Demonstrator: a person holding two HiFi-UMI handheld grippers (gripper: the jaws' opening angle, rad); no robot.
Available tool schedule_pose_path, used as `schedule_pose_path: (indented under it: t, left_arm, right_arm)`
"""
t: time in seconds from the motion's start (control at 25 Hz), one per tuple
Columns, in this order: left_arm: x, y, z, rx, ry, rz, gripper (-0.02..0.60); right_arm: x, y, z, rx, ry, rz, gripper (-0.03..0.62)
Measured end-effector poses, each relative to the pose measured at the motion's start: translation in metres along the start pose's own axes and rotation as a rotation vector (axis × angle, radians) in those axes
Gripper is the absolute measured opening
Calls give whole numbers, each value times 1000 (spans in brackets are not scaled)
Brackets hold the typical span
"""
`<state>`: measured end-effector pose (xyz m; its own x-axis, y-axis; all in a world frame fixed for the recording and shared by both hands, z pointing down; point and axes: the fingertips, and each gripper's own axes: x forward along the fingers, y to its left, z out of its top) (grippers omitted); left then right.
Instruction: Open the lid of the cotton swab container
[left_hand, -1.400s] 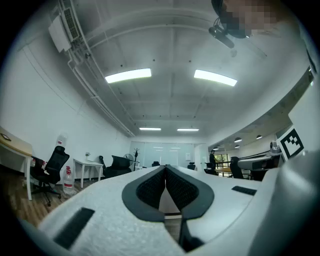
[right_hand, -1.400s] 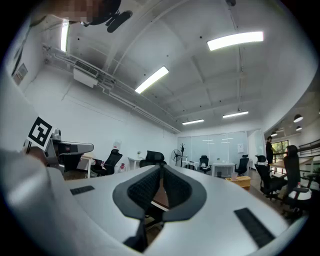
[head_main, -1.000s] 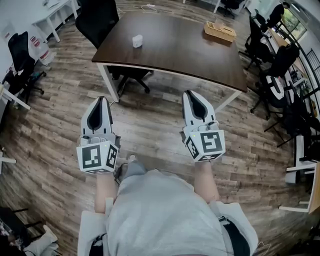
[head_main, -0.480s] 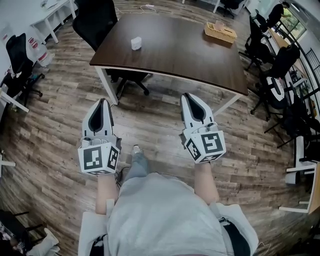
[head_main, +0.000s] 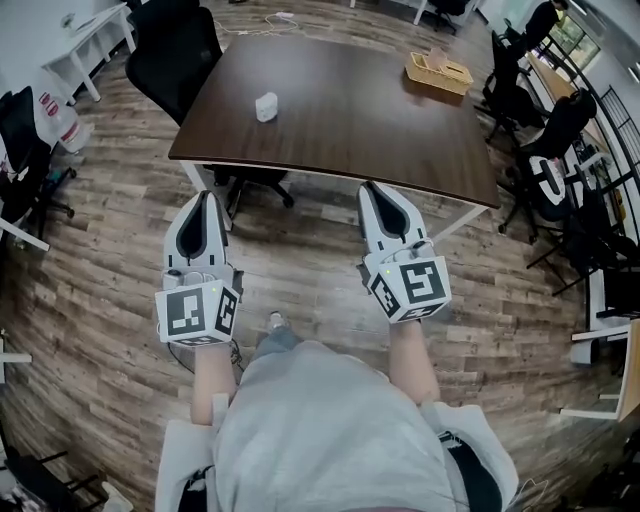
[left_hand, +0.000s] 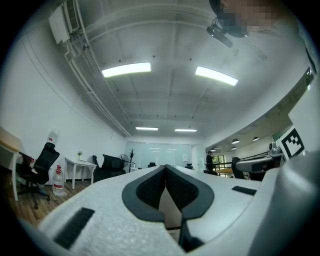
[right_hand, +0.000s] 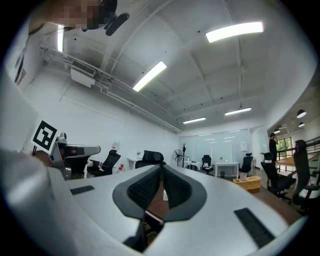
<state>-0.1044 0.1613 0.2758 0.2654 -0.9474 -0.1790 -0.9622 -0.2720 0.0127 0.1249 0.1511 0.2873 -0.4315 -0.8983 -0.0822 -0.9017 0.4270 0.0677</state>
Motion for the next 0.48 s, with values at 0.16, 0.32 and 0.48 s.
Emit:
schedule_pose_path:
  t: [0.16, 0.32, 0.48]
  left_arm:
    - [37, 23, -5, 6, 4, -18, 9]
    - [66, 50, -12, 9, 15, -32, 9]
    - [88, 74, -17, 10, 20, -45, 9]
  right_arm:
    - [43, -3, -1, -1, 0, -6, 25]
    - [81, 1, -5, 1, 1, -13, 26]
    - [112, 5, -10, 8, 5, -26, 25]
